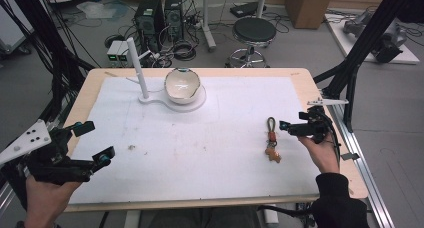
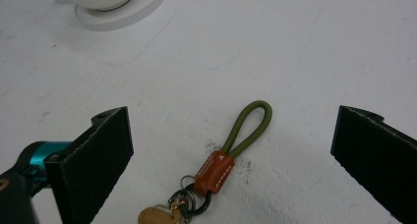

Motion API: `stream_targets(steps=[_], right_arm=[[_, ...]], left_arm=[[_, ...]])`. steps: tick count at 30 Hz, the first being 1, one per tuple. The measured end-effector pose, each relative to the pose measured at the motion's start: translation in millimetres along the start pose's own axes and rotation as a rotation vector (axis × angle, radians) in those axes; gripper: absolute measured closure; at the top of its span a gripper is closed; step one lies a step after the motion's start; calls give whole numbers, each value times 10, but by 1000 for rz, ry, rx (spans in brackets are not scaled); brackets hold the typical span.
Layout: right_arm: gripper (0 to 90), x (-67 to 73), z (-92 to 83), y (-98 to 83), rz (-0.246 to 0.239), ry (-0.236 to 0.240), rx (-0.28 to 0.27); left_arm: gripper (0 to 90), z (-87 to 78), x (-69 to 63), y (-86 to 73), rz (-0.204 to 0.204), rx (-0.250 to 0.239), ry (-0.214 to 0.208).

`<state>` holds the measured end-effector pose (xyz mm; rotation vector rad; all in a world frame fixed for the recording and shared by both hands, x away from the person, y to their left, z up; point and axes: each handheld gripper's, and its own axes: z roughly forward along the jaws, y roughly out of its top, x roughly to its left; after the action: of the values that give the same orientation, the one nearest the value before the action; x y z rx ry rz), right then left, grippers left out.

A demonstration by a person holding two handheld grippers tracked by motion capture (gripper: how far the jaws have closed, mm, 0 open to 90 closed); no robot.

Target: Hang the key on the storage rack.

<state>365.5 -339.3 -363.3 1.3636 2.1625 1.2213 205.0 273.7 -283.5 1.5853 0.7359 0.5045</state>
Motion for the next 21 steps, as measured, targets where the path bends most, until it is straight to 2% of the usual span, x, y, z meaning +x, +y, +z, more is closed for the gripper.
stream_targets(steps=[3, 7, 9, 10, 11, 14, 15, 19, 21], right_arm=[[12, 26, -55, -3, -1, -6, -33], [12, 37, -11, 17, -17, -16, -30], [12, -8, 121, 3, -9, -32, -6], [12, -8, 121, 3, -9, -32, -6], [12, -53, 219, -13, 4, -37, -2], [12, -90, 310, -32, -2, -50, 7], [12, -144, 396, -65, 4, -64, 20], [12, -208, 495, -119, 15, -65, 10], [12, -219, 551, -126, 14, -66, 23]], left_arm=[[19, -41, -26, -6, 2, -4, -8], [19, -79, -23, -13, 1, -4, -7], [19, -83, -7, -17, 1, -3, -8], [19, -83, 1, -20, 2, -1, -6], [19, -79, 7, -24, -2, -1, -4], [19, -73, 21, -43, -6, 5, 0], [19, -71, 18, -54, -11, 6, 0], [19, -62, 15, -87, -10, 19, 5], [19, -60, 22, -105, -14, 26, 10]])
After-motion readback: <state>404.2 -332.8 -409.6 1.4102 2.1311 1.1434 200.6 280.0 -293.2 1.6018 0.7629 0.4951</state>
